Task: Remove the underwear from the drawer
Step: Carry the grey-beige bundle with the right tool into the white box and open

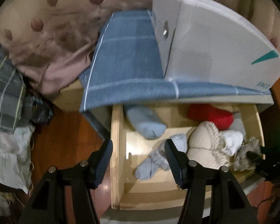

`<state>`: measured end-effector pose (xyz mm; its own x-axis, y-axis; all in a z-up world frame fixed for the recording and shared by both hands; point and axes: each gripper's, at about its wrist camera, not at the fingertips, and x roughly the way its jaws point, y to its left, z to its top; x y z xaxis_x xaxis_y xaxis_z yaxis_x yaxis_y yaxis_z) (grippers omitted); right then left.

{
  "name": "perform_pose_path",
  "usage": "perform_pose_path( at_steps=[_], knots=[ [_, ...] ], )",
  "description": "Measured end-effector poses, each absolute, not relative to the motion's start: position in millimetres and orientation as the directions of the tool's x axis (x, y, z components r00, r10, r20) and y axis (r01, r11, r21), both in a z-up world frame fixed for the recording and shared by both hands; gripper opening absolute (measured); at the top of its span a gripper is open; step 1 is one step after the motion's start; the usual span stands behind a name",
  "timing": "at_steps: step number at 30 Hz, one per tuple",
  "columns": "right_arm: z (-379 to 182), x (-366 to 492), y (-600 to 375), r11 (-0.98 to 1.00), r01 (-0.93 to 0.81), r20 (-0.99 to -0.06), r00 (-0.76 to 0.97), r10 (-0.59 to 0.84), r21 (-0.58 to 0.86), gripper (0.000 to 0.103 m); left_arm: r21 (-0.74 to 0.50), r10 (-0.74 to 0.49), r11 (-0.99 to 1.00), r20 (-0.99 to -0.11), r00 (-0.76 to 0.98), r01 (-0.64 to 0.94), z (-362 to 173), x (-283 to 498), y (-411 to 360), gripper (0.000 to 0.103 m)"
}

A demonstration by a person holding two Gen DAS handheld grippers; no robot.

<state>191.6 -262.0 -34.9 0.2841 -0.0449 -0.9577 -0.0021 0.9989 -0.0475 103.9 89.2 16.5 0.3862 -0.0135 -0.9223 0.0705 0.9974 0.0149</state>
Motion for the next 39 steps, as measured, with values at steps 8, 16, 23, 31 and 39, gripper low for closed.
perform_pose_path(
  at_steps=[8, 16, 23, 31, 39],
  knots=[
    [0.5, 191.1, -271.7, 1.0, 0.011, -0.939, 0.343, -0.029, -0.027, 0.04, -0.01, -0.018, 1.0, -0.937, 0.35, 0.024, -7.7, 98.3, 100.5, 0.059],
    [66.2, 194.0, -268.4, 1.0, -0.001, -0.896, 0.444, 0.016, 0.018, 0.04, 0.032, 0.021, 0.999, -0.945, 0.326, 0.028, -29.8, 90.4, 98.3, 0.059],
    [158.2, 199.8, -271.2, 0.999, -0.019, -0.809, 0.585, 0.051, 0.049, 0.04, 0.046, 0.027, 0.998, -0.945, 0.327, 0.052, -35.3, 88.9, 95.6, 0.059],
    [222.0, 261.4, -253.3, 1.0, -0.028, -0.743, 0.669, 0.029, 0.013, 0.04, 0.052, 0.03, 0.997, -0.947, 0.321, 0.06, -34.4, 90.5, 95.4, 0.059],
    [180.2, 336.5, -243.2, 1.0, 0.011, -0.814, 0.581, 0.007, 0.016, 0.042, 0.067, 0.04, 0.995, -0.945, 0.325, 0.072, -28.2, 94.4, 96.7, 0.059]
  ],
)
